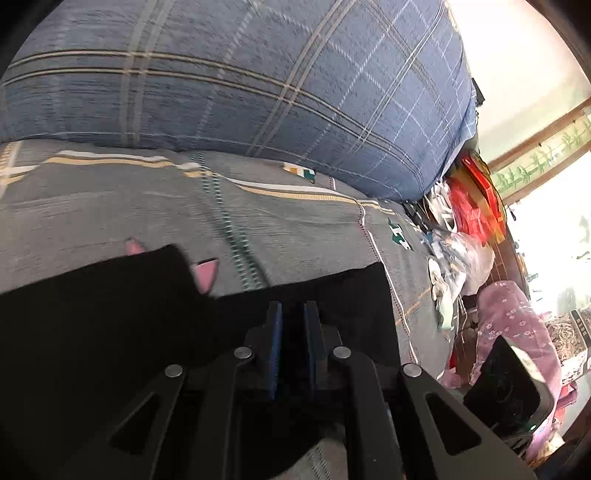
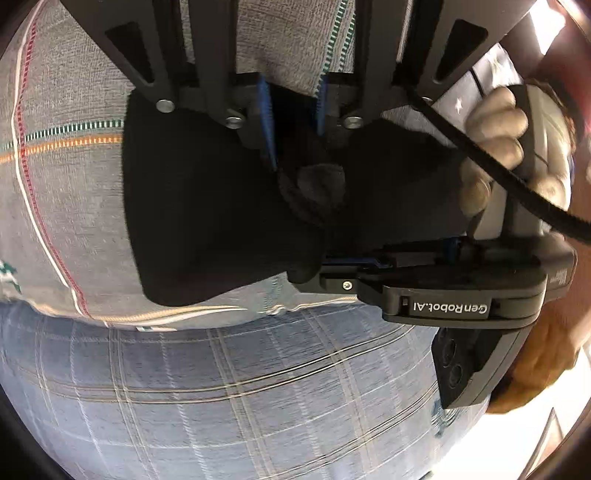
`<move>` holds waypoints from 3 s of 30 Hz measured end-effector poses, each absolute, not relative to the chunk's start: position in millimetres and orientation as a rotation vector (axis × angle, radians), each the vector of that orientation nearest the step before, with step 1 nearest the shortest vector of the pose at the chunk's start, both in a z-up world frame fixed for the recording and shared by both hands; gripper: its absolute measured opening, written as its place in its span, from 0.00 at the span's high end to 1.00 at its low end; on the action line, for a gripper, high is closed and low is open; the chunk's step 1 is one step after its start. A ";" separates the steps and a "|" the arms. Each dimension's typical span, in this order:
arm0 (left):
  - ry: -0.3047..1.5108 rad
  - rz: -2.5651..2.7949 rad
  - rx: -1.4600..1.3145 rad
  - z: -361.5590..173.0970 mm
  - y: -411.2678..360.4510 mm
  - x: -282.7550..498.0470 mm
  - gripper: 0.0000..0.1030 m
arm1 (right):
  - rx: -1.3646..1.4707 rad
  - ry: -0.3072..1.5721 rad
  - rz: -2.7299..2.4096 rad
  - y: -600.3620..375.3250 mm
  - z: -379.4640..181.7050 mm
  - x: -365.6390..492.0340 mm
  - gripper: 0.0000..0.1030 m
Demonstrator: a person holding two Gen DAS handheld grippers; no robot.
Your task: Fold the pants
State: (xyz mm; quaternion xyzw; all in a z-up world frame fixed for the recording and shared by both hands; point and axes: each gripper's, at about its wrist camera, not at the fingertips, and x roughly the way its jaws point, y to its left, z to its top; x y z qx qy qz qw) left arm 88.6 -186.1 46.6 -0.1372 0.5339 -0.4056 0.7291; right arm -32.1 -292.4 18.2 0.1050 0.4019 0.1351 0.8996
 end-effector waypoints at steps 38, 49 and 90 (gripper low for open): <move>1.133 -0.764 -0.430 17.8 -201.7 5.1 0.93 | -0.313 1.175 0.395 -273.7 35.0 78.7 0.64; 1.056 -0.772 -0.533 41.4 -156.5 -4.3 0.93 | -0.154 1.142 0.383 -266.7 67.2 71.8 0.87; 1.124 -0.620 -0.464 53.7 -108.4 37.7 0.59 | 0.144 0.913 0.230 -299.4 27.7 -5.2 0.45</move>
